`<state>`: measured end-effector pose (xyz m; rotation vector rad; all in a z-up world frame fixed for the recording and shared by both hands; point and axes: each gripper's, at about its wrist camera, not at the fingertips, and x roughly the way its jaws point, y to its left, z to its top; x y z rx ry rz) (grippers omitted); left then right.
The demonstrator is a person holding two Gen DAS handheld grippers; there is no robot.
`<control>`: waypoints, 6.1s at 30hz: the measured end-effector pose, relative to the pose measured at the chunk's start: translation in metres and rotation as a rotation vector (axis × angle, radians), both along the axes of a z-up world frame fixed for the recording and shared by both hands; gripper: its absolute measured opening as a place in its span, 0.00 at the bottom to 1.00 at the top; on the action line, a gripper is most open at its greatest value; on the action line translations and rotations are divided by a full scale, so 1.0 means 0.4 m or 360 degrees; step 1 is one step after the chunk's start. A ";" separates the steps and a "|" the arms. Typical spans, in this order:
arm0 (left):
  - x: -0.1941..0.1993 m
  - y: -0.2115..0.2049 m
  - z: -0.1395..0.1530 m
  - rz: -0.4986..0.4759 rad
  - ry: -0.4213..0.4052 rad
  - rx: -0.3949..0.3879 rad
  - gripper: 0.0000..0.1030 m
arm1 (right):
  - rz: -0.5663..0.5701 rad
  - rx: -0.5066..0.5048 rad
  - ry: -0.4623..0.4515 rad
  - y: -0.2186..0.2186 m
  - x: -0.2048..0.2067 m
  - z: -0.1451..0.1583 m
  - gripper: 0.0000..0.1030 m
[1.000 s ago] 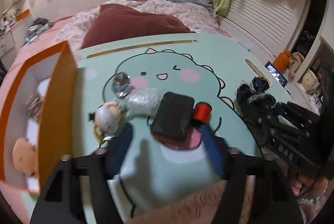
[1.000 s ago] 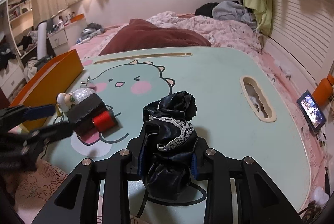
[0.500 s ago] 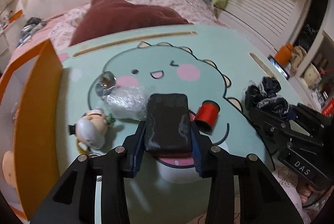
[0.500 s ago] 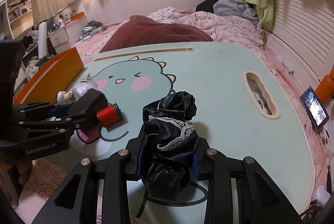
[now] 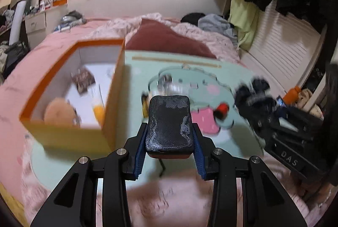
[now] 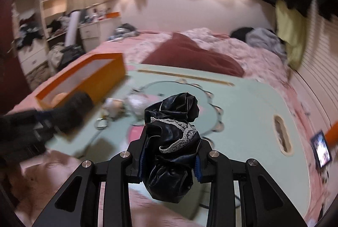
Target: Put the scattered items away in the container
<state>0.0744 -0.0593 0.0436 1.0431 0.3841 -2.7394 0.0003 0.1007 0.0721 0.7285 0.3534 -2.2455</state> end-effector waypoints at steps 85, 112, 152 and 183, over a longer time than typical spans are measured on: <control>-0.034 -0.041 0.038 -0.0200 -0.0125 0.0140 0.66 | -0.0020 0.0167 -0.0087 -0.083 -0.101 0.032 0.72; -0.098 0.009 -0.092 -0.0066 -0.0346 -0.0103 0.99 | -0.0064 0.0279 -0.0306 -0.026 -0.123 -0.106 0.82; -0.196 -0.018 -0.021 -0.0017 -0.0204 -0.0090 0.77 | -0.0008 -0.0016 -0.0240 -0.013 -0.150 -0.077 0.26; -0.248 -0.062 -0.040 -0.0106 -0.0136 0.0099 0.40 | 0.0004 -0.0059 -0.0267 -0.004 -0.147 -0.076 0.27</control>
